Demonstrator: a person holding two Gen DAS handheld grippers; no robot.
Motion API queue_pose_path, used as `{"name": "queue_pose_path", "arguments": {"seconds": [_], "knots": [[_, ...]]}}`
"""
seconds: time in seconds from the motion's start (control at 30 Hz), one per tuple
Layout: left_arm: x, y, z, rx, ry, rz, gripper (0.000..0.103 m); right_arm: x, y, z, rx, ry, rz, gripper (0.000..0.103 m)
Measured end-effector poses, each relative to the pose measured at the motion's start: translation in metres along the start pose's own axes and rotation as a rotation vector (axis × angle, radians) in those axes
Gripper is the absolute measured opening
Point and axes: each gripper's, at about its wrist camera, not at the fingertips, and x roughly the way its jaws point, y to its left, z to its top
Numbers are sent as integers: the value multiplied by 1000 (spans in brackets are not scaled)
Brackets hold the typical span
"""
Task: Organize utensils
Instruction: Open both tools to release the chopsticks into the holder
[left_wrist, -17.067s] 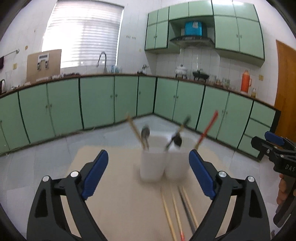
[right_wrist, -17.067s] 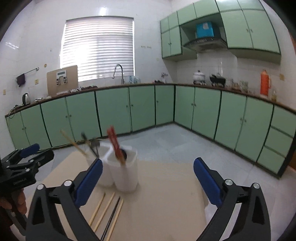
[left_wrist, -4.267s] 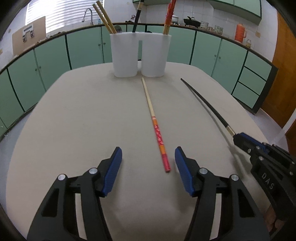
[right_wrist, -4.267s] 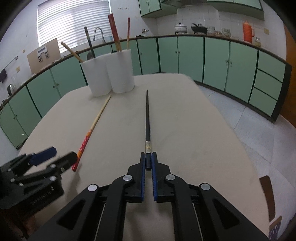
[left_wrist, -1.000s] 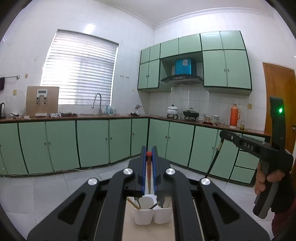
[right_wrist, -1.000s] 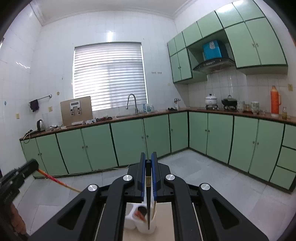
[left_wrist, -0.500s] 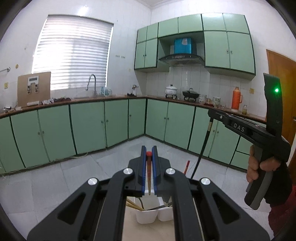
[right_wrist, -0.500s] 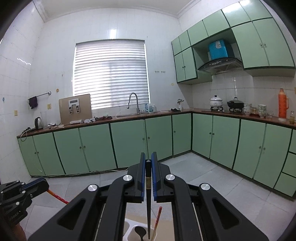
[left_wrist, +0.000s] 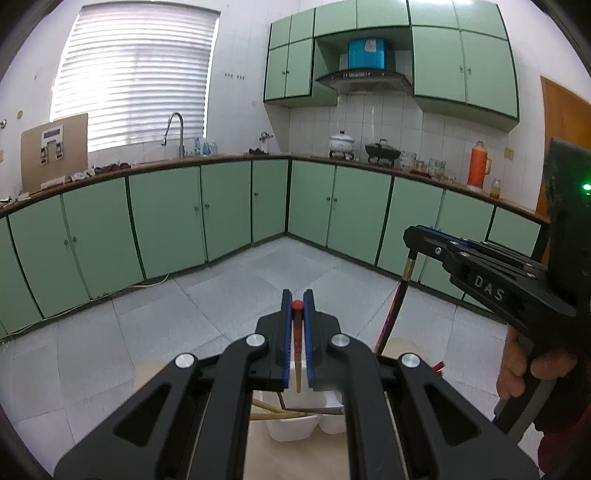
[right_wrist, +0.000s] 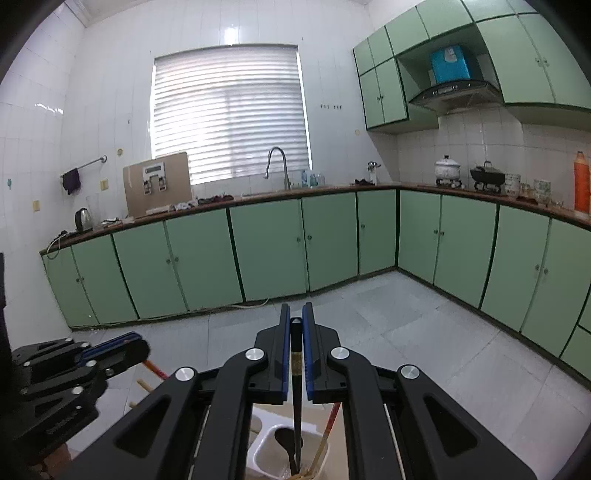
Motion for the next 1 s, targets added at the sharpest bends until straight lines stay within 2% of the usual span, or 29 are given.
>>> {"name": "queue_pose_path", "arguments": {"seconds": [0.33,0.67,0.7,0.83,1.0], "knots": [[39,7,-24,0,96,-1,5,12,-2,-25,-1,67,30,6],[47,14,-39,-22,132,8,9,16,-9,-44,43,126,47,9],[46,15,-40,-25,130,9,14,15,-10,-44,48,125,48,10],[32,15,-38,-38,97,22,46,3,-16,-38,83,94,43,27],[8,13,-32,-48,42,37,59,-22,-23,-28,98,30,14,47]]}}
